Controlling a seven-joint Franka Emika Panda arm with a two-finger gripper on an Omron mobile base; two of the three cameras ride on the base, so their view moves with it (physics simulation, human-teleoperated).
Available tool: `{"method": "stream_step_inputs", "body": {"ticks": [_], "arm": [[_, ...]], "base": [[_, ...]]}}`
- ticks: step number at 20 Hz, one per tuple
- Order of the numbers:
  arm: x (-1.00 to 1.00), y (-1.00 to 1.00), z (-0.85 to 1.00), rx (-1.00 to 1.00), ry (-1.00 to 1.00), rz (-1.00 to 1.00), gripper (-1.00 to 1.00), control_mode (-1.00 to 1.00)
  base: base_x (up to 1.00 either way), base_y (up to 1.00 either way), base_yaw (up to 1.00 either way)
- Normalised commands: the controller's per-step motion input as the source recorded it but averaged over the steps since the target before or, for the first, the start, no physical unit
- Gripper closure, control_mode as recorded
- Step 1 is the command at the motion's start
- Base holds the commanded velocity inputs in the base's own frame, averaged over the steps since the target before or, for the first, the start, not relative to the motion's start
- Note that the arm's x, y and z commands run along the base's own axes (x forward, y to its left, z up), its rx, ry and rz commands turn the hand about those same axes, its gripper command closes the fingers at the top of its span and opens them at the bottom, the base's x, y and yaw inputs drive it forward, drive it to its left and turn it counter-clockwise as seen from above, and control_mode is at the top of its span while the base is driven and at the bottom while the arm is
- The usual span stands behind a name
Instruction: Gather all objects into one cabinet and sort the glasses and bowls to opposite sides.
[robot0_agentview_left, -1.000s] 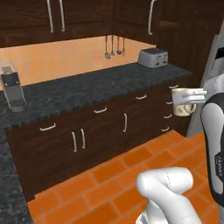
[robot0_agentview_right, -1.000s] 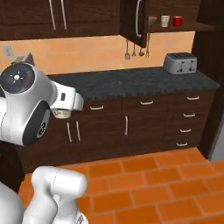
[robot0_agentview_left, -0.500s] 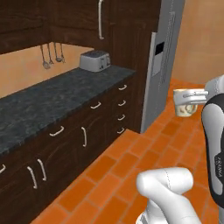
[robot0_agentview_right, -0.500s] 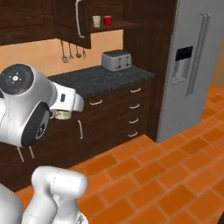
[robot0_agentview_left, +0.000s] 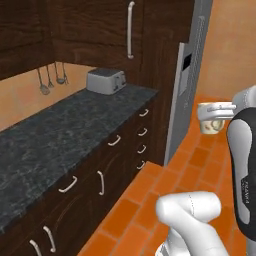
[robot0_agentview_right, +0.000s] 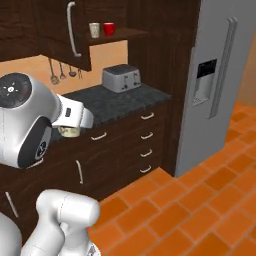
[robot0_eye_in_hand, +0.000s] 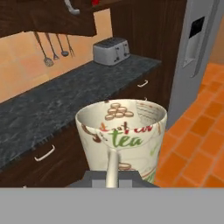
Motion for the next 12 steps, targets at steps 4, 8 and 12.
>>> {"method": "stream_step_inputs", "body": {"ticks": [4,8,12], "arm": [[0.0,0.0,0.0,0.0,0.0,0.0,1.0,1.0],[0.0,0.0,0.0,0.0,0.0,0.0,1.0,1.0],[0.0,0.0,0.0,0.0,0.0,0.0,1.0,1.0]], "base": [[0.84,-0.29,-0.22],[0.83,-0.13,-0.14],[0.97,-0.03,0.0]]}}
